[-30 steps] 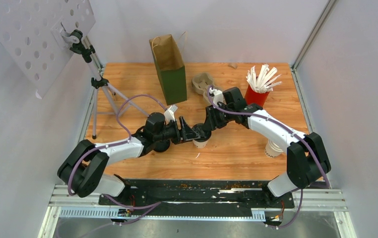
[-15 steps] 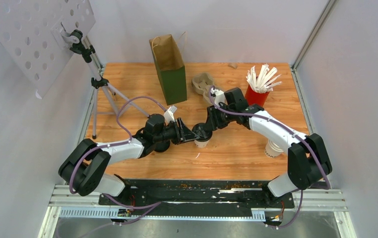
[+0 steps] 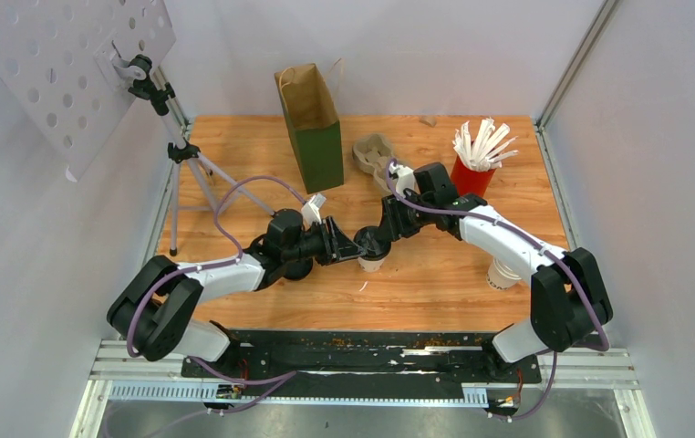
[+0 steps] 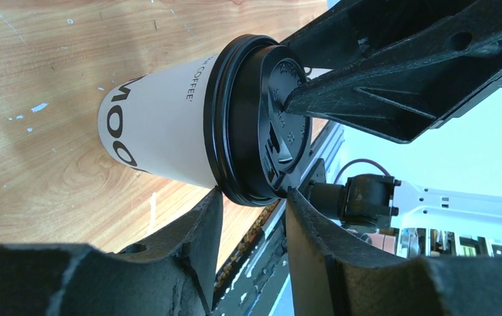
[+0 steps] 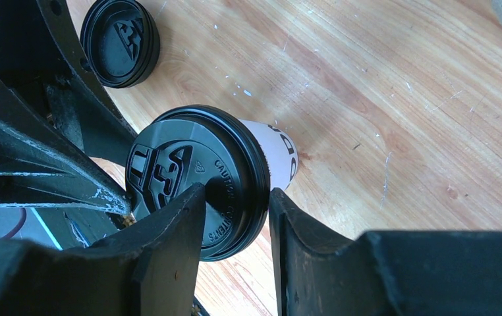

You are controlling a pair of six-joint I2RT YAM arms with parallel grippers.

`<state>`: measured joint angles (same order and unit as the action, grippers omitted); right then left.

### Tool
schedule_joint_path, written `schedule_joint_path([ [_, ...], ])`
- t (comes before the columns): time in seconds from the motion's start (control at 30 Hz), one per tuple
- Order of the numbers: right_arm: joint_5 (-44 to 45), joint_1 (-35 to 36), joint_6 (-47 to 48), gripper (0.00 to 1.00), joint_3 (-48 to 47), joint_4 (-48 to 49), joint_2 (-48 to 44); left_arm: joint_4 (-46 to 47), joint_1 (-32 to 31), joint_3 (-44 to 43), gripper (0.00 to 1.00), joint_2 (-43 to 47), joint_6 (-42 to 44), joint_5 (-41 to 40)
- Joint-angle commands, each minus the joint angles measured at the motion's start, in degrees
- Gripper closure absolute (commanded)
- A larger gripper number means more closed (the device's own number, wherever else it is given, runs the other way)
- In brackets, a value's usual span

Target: Pack the takeout coffee

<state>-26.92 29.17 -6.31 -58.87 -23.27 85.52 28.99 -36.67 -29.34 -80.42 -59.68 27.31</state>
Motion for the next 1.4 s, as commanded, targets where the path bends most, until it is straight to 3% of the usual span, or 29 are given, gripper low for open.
schedule_joint_path([
  [0.0,2.6,0.1,2.0,0.59,-0.5,-7.2,1.1,-9.5,-0.3,-1.3,0.52,0.2,4.9,-3.5],
  [0.13,2.6,0.1,1.8,0.47,-5.4,-9.8,0.5,-15.3,-0.3,-5.2,0.43,3.0,7.4,-4.5],
  [0.3,3.2,0.2,2.1,0.42,-10.9,-12.7,0.3,-20.0,-0.3,-8.9,0.39,4.1,10.3,-5.6],
  [0.9,2.9,0.2,1.1,0.67,-9.2,-11.9,1.5,-22.0,-0.3,-12.1,0.41,1.9,15.0,-5.7],
  [1.37,3.0,0.2,0.7,0.78,-5.4,-10.0,2.2,-21.3,-0.3,-9.1,0.47,1.0,16.3,-6.0],
])
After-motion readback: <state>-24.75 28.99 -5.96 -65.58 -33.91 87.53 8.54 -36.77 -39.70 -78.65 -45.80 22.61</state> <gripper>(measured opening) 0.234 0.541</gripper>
